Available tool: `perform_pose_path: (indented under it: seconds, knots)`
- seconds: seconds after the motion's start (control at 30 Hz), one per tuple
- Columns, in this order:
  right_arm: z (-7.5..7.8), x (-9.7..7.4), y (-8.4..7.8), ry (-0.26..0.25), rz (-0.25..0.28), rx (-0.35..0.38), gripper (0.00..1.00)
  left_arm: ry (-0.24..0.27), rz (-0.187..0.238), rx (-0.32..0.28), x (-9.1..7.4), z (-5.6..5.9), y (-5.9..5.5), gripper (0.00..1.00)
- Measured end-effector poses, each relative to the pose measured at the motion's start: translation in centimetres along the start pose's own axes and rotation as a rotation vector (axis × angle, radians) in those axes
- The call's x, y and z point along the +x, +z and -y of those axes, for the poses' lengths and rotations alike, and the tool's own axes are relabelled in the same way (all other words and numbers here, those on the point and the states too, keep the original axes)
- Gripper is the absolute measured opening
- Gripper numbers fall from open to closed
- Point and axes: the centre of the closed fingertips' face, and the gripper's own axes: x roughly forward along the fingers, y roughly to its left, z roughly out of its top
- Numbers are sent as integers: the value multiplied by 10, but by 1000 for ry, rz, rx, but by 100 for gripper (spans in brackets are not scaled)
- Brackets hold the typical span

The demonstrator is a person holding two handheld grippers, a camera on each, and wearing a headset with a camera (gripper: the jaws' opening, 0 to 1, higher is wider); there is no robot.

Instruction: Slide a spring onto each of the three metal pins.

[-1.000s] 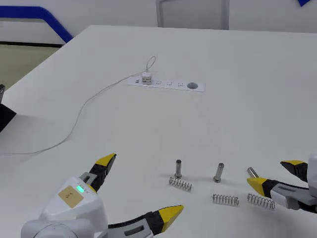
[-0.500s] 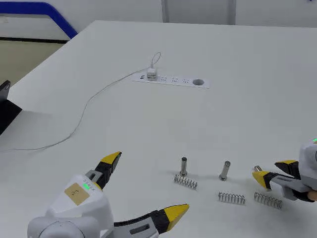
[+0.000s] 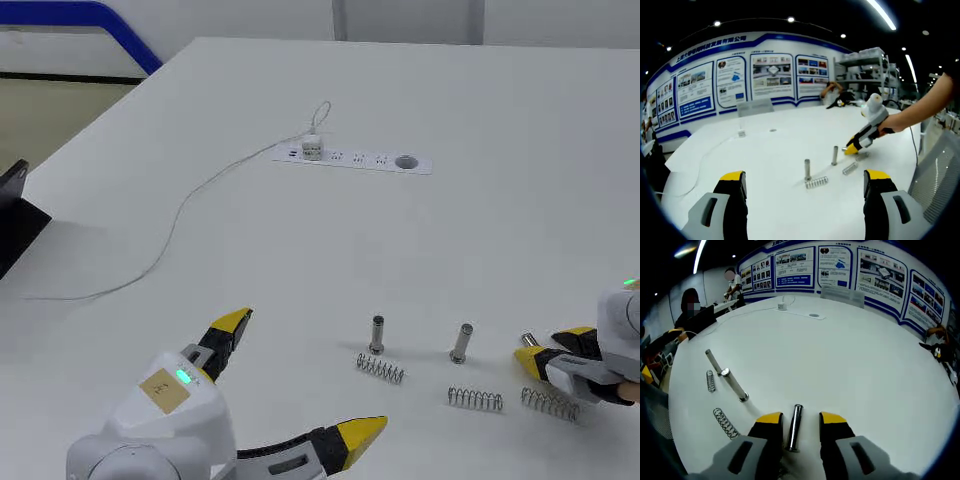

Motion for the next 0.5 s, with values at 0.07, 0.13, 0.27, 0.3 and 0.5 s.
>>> perform_pose_path:
  seconds: [0.07, 0.13, 0.27, 0.3, 0.5]
  knots:
    - [-1, 2, 2, 2, 3, -1, 29, -4, -8, -5, 0, 1, -2, 99]
    - [-2, 3, 3, 4, 1, 0, 28, -7, -11, 0, 1, 1, -3, 99]
    - [-3, 4, 3, 10, -12, 15, 24, -13, -12, 7, 0, 3, -2, 99]
    - [-2, 4, 3, 4, -18, 20, 23, -14, -14, 7, 0, 3, -3, 99]
    - [2, 5, 3, -15, -37, 44, 17, -21, -23, 17, 0, 5, -4, 98]
